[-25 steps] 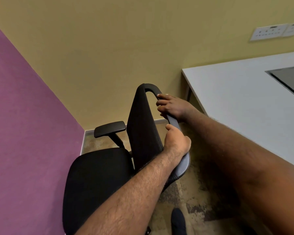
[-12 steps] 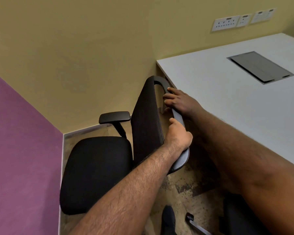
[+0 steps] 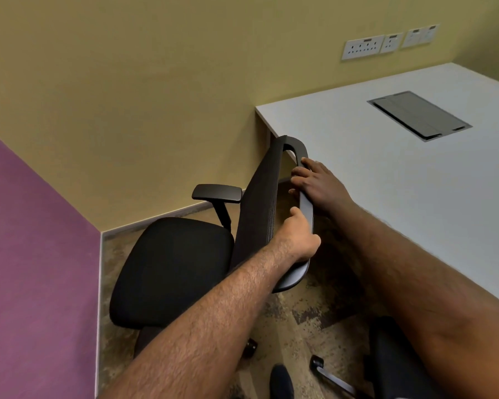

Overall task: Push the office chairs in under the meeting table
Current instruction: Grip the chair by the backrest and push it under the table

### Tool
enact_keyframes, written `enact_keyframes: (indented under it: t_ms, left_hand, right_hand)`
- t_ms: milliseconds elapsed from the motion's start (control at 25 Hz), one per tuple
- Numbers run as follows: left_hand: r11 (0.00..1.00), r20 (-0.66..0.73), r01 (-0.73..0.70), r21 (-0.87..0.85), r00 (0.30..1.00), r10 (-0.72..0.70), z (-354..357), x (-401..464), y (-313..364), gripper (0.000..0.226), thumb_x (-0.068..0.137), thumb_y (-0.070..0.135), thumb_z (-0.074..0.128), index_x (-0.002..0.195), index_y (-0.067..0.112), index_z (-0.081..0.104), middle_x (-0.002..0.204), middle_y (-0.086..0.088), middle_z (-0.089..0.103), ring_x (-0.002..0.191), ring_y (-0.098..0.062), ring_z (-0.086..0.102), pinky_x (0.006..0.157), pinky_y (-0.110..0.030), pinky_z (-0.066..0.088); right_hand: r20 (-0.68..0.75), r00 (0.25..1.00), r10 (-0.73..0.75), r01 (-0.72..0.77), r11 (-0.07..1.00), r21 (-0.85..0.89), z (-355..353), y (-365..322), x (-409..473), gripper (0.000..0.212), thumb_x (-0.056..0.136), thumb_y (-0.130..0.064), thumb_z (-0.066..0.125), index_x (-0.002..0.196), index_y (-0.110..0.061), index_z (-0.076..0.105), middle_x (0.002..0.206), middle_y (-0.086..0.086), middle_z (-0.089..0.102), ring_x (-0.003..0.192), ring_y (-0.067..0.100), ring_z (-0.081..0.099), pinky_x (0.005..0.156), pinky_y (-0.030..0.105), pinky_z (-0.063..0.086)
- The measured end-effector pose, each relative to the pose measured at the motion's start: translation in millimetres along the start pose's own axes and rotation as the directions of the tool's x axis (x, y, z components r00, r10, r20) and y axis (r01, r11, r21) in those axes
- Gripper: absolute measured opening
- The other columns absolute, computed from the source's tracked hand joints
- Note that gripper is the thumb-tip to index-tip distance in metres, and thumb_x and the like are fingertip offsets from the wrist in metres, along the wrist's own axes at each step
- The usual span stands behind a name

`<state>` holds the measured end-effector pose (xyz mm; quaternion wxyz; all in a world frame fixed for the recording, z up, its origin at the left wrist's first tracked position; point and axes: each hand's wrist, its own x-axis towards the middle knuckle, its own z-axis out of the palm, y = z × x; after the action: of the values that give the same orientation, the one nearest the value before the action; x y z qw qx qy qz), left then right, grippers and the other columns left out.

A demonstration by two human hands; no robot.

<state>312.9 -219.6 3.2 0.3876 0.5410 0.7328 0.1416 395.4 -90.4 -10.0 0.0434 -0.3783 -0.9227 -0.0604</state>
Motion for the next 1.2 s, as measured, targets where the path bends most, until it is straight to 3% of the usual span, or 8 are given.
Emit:
enact_keyframes:
  t_ms: [160, 480, 680, 960, 1080, 1200]
  left_hand:
    - [1.0, -0.004, -0.01, 0.018, 1.0, 0.01, 2, -15, -6, 0.048, 0.089, 0.015, 0.057, 0.126, 0.01, 0.028, 0.123, -0.017, 0.052, 0.088, -0.023, 0.05, 0.064, -0.033, 0.042]
    - [0.995, -0.087, 0.006, 0.105, 0.996, 0.003, 11, -51, -16, 0.04, 0.091, 0.017, 0.055, 0.123, 0.011, 0.032, 0.112, -0.013, 0.053, 0.09, -0.027, 0.056, 0.061, -0.033, 0.042]
    - [0.981, -0.132, -0.001, 0.196, 0.991, 0.027, 15, -83, -31, 0.024, 0.091, 0.017, 0.051, 0.108, 0.014, 0.033, 0.098, -0.009, 0.053, 0.077, -0.024, 0.056, 0.046, -0.03, 0.033]
    - [0.931, -0.242, 0.009, 0.365, 0.967, 0.085, 18, -141, -70, 0.015, 0.092, 0.027, 0.048, 0.099, 0.018, 0.038, 0.088, -0.006, 0.058, 0.075, -0.028, 0.058, 0.058, -0.037, 0.044]
    - [0.909, -0.335, 0.053, 0.413, 0.937, 0.097, 22, -168, -87, 0.025, 0.091, 0.044, 0.051, 0.098, 0.02, 0.046, 0.085, -0.001, 0.059, 0.077, -0.027, 0.06, 0.061, -0.035, 0.044]
    - [0.918, -0.4, 0.108, 0.382, 0.915, 0.059, 22, -190, -101, 0.026, 0.087, 0.047, 0.054, 0.092, 0.022, 0.057, 0.079, 0.001, 0.06, 0.073, -0.024, 0.059, 0.062, -0.033, 0.045]
  right_hand:
    - [-0.029, 0.999, 0.033, -0.033, 0.999, 0.003, 0, -8, -16, 0.024, 0.097, -0.03, 0.054, 0.117, -0.019, 0.063, 0.137, 0.007, 0.053, 0.142, 0.036, 0.022, 0.112, 0.044, 0.025]
    - [-0.063, 0.996, 0.056, -0.051, 0.995, 0.081, -3, -27, -45, 0.023, 0.097, -0.032, 0.054, 0.105, -0.015, 0.066, 0.123, 0.009, 0.06, 0.136, 0.038, 0.031, 0.107, 0.046, 0.033]
    - [-0.069, 0.994, 0.086, -0.078, 0.991, 0.107, -5, -51, -74, 0.027, 0.097, -0.036, 0.051, 0.109, -0.016, 0.065, 0.124, 0.009, 0.058, 0.139, 0.037, 0.028, 0.11, 0.048, 0.031]
    - [-0.065, 0.994, 0.086, -0.088, 0.996, -0.032, -18, -107, -128, 0.031, 0.09, -0.027, 0.06, 0.119, -0.018, 0.057, 0.126, 0.005, 0.053, 0.135, 0.031, 0.033, 0.115, 0.053, 0.021]
    - [-0.096, 0.995, -0.015, 0.013, 1.0, -0.022, -29, -121, -146, 0.03, 0.078, -0.017, 0.07, 0.107, -0.017, 0.062, 0.109, 0.004, 0.062, 0.113, 0.027, 0.053, 0.108, 0.044, 0.034]
    - [-0.099, 0.989, -0.114, 0.116, 0.993, 0.024, -37, -130, -158, 0.015, 0.073, -0.012, 0.07, 0.085, -0.019, 0.064, 0.087, 0.001, 0.066, 0.086, 0.024, 0.057, 0.083, 0.034, 0.045]
